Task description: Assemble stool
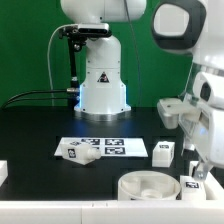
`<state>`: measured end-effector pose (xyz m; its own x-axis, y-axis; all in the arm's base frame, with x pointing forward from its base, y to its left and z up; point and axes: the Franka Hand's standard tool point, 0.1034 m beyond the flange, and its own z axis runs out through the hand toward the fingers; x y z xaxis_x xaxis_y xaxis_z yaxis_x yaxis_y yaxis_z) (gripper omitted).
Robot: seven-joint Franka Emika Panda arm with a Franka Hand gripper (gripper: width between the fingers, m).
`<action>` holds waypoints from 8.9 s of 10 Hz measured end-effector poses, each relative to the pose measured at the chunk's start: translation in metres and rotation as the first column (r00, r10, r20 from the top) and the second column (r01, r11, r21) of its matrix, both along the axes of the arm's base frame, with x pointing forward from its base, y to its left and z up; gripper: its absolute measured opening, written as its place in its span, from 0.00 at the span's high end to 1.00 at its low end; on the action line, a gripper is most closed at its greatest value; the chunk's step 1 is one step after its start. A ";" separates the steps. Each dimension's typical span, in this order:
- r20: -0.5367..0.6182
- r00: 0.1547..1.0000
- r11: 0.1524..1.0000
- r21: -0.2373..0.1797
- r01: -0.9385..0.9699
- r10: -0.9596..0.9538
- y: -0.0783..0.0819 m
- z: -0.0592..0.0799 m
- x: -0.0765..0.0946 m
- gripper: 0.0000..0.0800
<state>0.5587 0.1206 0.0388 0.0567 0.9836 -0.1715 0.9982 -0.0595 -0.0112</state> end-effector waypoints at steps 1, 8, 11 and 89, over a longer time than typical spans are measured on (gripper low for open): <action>-0.001 1.000 1.000 0.007 -0.002 0.002 0.001 -0.005 -0.001 0.19; 0.016 1.000 0.999 0.030 -0.018 0.018 0.004 -0.007 -0.012 0.19; 0.010 1.000 0.999 0.025 -0.021 0.021 0.004 -0.005 -0.016 0.19; -0.011 0.443 0.426 0.250 0.869 -0.897 -0.242 -0.024 -0.113 0.59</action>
Offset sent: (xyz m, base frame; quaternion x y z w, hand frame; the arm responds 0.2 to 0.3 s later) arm 0.0001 -0.0029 -0.0064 0.0060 0.0109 -0.0002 0.9999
